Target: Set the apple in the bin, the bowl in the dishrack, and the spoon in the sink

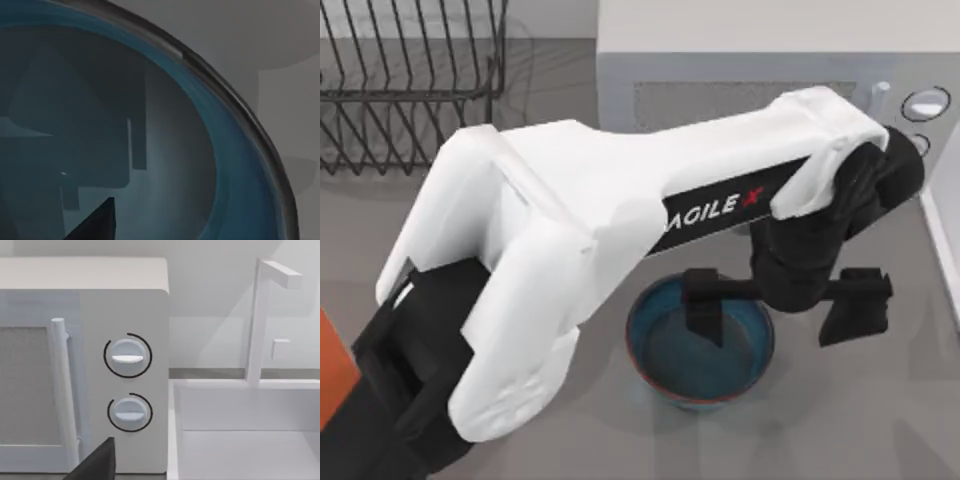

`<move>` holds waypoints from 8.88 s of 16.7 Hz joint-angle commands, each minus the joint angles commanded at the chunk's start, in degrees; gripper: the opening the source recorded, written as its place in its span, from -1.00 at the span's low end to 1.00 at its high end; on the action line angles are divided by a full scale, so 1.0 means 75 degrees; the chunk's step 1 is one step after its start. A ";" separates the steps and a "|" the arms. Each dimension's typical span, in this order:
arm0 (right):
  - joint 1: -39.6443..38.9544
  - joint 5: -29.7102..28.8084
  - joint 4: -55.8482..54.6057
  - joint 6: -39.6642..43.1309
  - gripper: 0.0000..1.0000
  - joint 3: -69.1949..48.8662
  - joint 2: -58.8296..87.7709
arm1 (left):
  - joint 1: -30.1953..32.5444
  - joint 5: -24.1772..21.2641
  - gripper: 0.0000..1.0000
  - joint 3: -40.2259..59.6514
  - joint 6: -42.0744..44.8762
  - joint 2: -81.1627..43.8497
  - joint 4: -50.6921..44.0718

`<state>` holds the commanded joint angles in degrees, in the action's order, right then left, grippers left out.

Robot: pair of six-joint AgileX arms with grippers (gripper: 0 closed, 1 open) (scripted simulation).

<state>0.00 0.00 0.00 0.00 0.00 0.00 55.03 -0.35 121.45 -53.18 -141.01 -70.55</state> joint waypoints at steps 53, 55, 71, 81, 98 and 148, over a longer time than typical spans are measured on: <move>0.0000 0.0000 0.0000 0.0000 1.00 0.0000 0.0000 | -0.0509 -0.0025 -1.00 0.2030 0.0523 0.0622 -0.2356; 0.0000 0.0000 0.0000 0.0000 1.00 0.0000 0.0000 | -0.0973 -0.0068 -1.00 0.1289 0.0916 0.1377 -0.1840; 0.0000 0.0000 0.0000 0.0000 1.00 0.0000 0.0000 | -0.7139 -0.1217 -1.00 -0.5670 0.5609 1.0381 0.6120; 0.0000 0.0000 0.0000 0.0000 1.00 0.0000 0.0000 | -0.8722 -0.1535 -1.00 -0.7686 0.7186 1.1999 0.7682; 0.0000 0.0000 0.0000 0.0000 1.00 0.0000 0.0000 | -0.8099 -0.0999 -1.00 -0.8620 0.7188 0.6692 1.4120; 0.0000 0.0000 0.0000 0.0000 1.00 0.0000 0.0000 | -0.7502 -0.0229 1.00 -1.3967 0.7113 1.4734 1.1408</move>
<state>0.00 0.00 0.00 0.00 0.00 0.00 -1.23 -2.06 16.70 0.18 -30.50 15.01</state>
